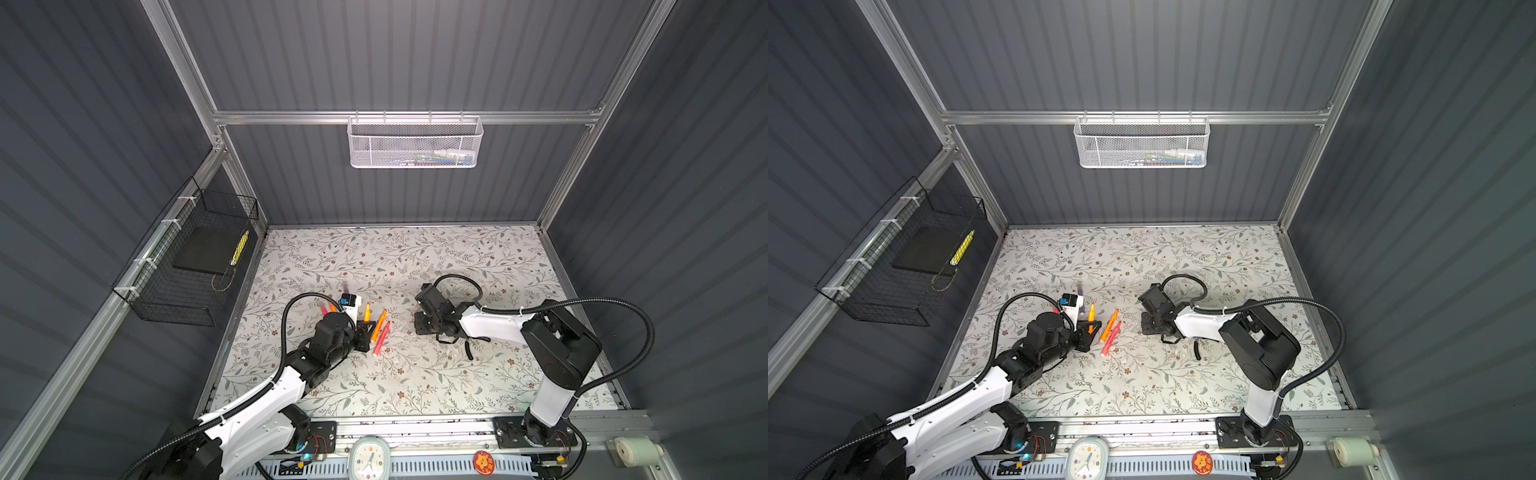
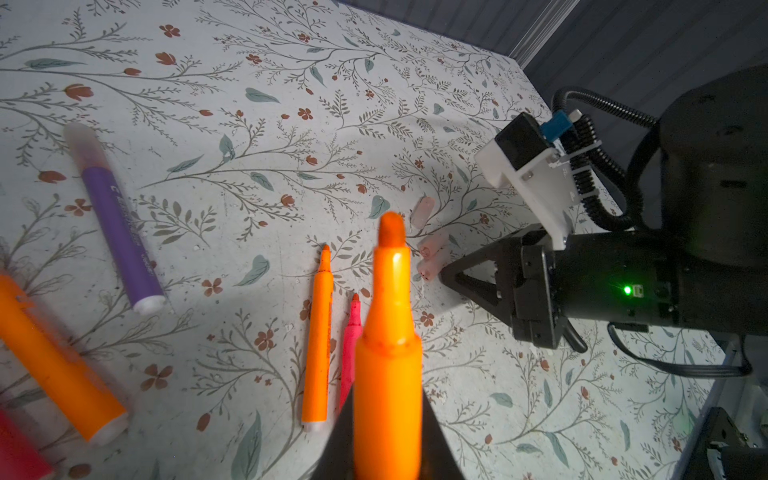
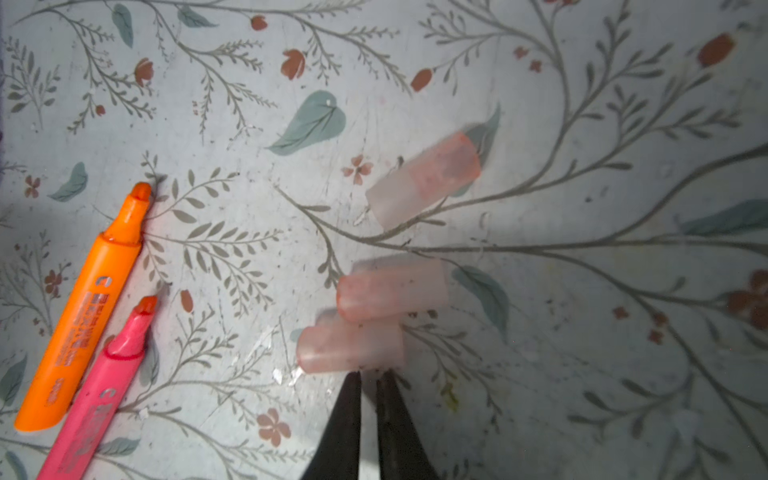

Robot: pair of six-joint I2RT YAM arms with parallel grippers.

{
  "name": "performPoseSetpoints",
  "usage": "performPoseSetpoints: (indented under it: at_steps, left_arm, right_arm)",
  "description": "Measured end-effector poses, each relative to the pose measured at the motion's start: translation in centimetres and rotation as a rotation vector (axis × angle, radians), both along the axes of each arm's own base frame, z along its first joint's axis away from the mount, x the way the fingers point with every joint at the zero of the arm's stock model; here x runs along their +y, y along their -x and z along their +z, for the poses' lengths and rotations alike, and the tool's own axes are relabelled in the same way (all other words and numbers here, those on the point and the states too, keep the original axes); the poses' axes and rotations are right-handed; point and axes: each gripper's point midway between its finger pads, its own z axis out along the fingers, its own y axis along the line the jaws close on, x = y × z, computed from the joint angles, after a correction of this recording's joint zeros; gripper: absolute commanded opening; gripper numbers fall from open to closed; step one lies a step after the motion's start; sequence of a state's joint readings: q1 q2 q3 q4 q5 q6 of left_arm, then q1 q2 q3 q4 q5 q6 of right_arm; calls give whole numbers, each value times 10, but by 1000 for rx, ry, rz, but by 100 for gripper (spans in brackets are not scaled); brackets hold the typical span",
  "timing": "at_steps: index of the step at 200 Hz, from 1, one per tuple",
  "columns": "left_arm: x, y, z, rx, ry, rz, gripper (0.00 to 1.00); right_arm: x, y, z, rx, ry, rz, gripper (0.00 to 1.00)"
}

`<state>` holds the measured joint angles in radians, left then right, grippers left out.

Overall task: Insert pens into pen caps
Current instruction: Move the pen cap to the center of the table, then rotate the pen cap at the center of the table.

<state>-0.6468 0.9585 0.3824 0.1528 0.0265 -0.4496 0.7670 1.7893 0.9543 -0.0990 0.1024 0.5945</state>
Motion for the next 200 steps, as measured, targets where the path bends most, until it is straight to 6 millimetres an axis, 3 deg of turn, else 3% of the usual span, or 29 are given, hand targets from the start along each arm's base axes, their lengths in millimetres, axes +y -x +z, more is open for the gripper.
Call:
performPoseSetpoints:
  at_steps: [42, 78, 119, 176, 200]
  left_arm:
    - [0, 0, 0, 2, -1, 0, 0]
    - [0, 0, 2, -5, 4, 0, 0]
    - [0, 1, 4, -11, 8, 0, 0]
    - [1, 2, 9, -22, 16, 0, 0]
    - [2, 2, 11, -26, 19, 0, 0]
  right_arm:
    - [-2, -9, 0, -9, 18, -26, 19]
    - [-4, -13, 4, -19, 11, -54, 55]
    - [3, -18, 19, -49, -56, -78, 79]
    - [-2, -38, 14, -73, 45, -150, 80]
    - [-11, -37, 6, -72, 110, -166, 76]
